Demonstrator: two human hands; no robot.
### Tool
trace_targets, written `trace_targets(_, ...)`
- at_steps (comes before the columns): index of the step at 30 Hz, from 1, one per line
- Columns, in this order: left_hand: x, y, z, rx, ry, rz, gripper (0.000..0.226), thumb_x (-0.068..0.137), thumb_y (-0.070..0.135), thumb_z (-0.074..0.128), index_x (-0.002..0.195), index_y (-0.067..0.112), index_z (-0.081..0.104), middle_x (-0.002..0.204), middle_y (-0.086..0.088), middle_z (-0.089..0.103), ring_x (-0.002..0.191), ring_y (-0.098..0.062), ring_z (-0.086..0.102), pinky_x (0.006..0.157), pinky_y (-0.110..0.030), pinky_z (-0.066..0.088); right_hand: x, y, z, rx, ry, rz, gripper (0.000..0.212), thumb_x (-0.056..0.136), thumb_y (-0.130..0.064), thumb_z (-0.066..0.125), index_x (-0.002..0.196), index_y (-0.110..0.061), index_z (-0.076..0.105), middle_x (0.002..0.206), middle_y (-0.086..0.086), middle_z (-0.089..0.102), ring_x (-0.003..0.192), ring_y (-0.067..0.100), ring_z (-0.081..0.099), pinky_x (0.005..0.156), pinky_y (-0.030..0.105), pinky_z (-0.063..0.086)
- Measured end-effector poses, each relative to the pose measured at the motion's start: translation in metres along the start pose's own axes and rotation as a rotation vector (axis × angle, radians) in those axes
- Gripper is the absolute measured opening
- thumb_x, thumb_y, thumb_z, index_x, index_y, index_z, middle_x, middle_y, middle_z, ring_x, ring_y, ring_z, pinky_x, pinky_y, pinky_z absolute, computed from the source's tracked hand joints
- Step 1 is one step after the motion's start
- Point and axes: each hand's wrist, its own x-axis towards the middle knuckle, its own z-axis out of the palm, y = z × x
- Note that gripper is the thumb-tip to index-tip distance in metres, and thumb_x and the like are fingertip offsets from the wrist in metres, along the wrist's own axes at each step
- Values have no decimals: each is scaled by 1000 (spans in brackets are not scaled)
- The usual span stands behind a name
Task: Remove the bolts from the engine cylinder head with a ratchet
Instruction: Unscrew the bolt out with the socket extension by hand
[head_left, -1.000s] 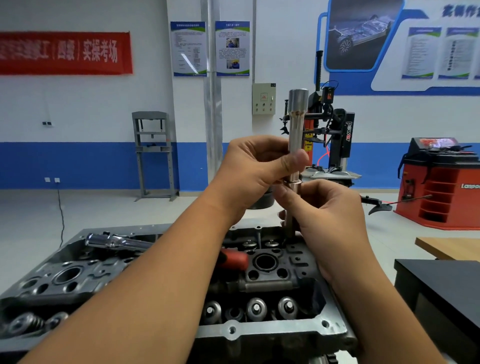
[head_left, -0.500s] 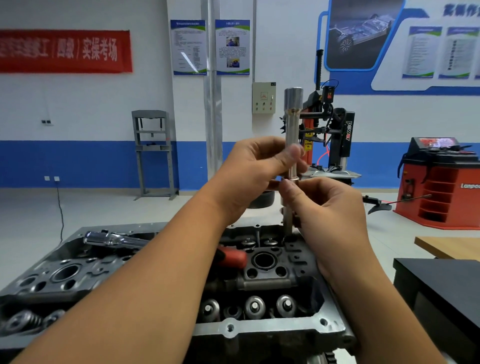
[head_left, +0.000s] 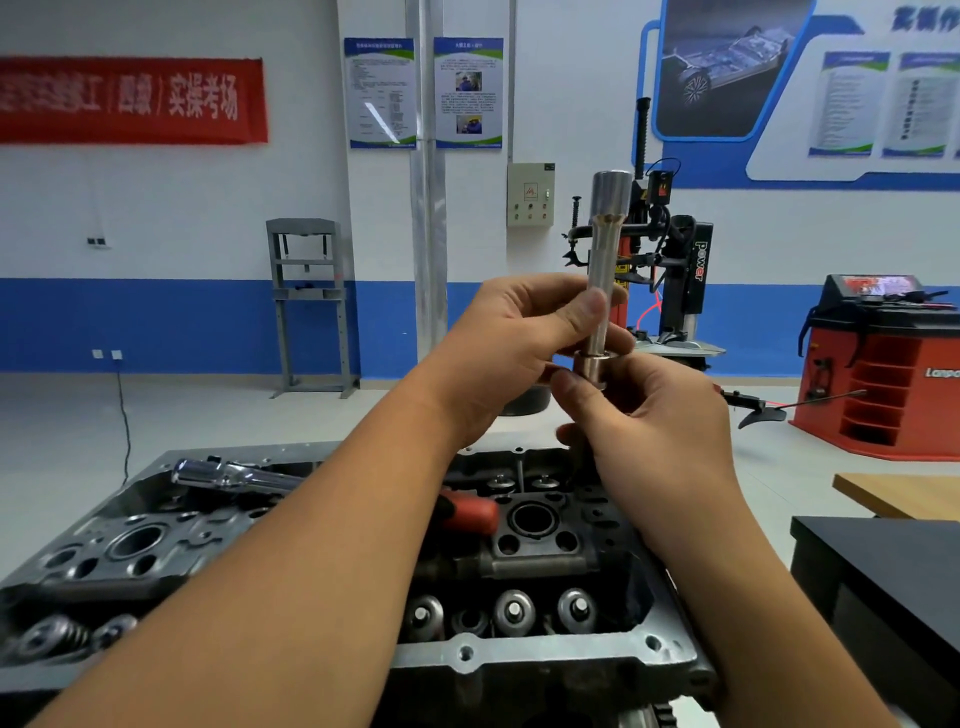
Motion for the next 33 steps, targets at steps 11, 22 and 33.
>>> trace_targets(11,1,0,-1,-25,-31,10,27,107,27,55,123,16,74,102,-9,78,92,-22,73,80,-39,56,-1,-4,-5,154,-16,-13,6,94,-16,76,90,-20,75,74,-1,77,65,25,77,69,55,64)
trace_targets(22,6,-11,-5,187,-69,-255,25,105,14,52,94,8,74,74,-4,65,67,-18,54,57,-28,38,7,-25,-6,115,59,-35,9,92,-26,79,86,-21,75,75,4,76,69,30,76,68,55,63)
trace_targets(33,0,-17,-28,379,-505,-298,14,92,8,77,105,11,81,90,-1,78,78,-11,71,64,-23,54,11,-48,-7,79,90,-25,15,93,-23,78,81,-22,70,68,-4,74,63,12,76,68,46,65)
